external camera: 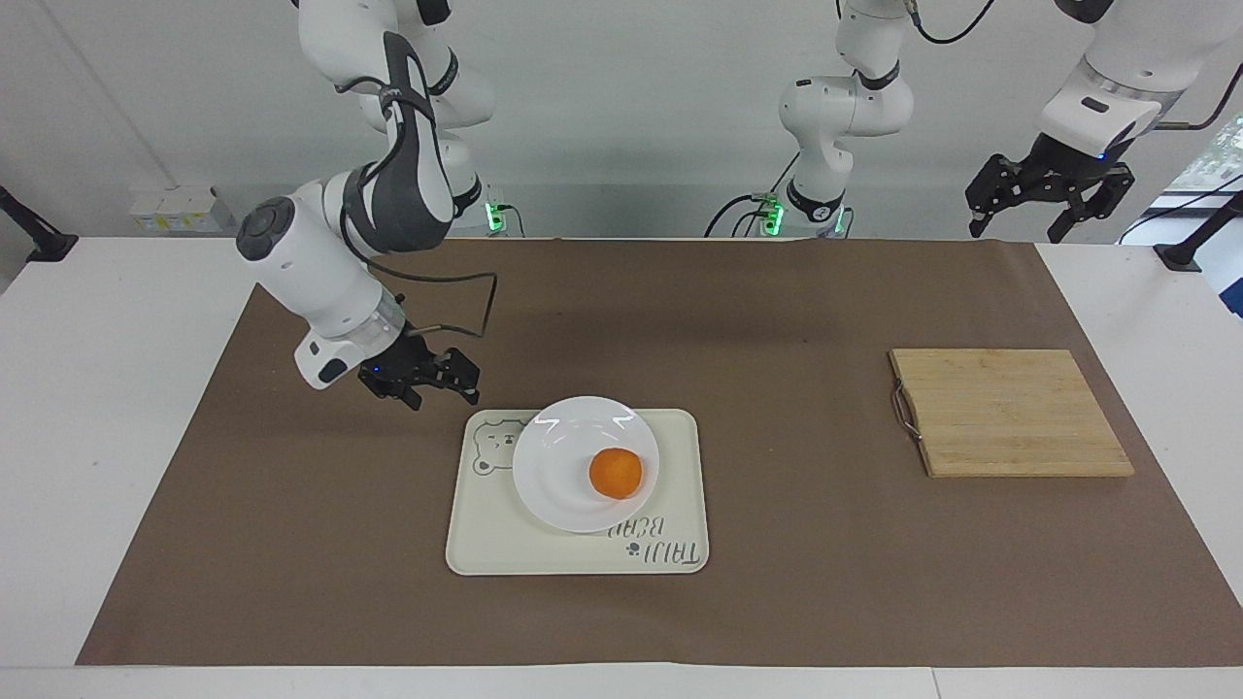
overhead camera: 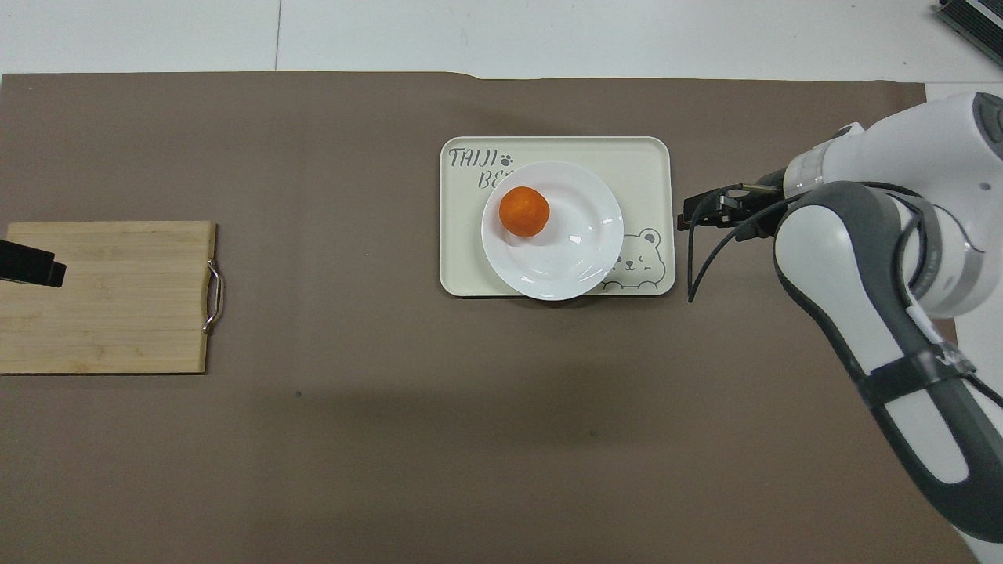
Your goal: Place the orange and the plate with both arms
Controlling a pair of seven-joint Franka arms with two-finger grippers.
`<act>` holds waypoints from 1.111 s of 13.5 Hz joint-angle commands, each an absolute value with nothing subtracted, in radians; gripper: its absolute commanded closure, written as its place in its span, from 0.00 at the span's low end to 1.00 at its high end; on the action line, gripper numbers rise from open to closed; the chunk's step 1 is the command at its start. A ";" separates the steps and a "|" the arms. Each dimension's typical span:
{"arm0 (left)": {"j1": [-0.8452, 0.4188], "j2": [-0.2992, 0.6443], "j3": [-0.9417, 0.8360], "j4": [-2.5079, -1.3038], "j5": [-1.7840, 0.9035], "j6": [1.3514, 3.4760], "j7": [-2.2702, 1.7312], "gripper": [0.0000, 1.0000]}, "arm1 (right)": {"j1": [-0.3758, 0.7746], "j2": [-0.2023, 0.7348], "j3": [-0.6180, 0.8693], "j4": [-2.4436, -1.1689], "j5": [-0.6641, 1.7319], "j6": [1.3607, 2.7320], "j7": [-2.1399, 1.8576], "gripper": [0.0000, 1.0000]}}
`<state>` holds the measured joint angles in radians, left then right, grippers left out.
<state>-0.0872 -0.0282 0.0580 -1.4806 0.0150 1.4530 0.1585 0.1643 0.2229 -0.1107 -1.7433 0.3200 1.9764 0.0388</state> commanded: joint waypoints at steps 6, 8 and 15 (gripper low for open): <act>-0.080 -0.031 0.055 -1.466 0.021 1.442 0.163 0.00 | 0.094 0.019 -0.112 -1.773 0.065 1.712 0.115 0.00; -0.080 -0.031 0.055 -1.466 0.021 1.442 0.163 0.00 | 0.094 -0.014 -0.113 -1.761 0.014 1.712 0.107 0.00; -0.080 -0.031 0.055 -1.466 0.021 1.442 0.163 0.00 | 0.092 -0.049 -0.113 -1.557 0.011 1.494 0.113 0.00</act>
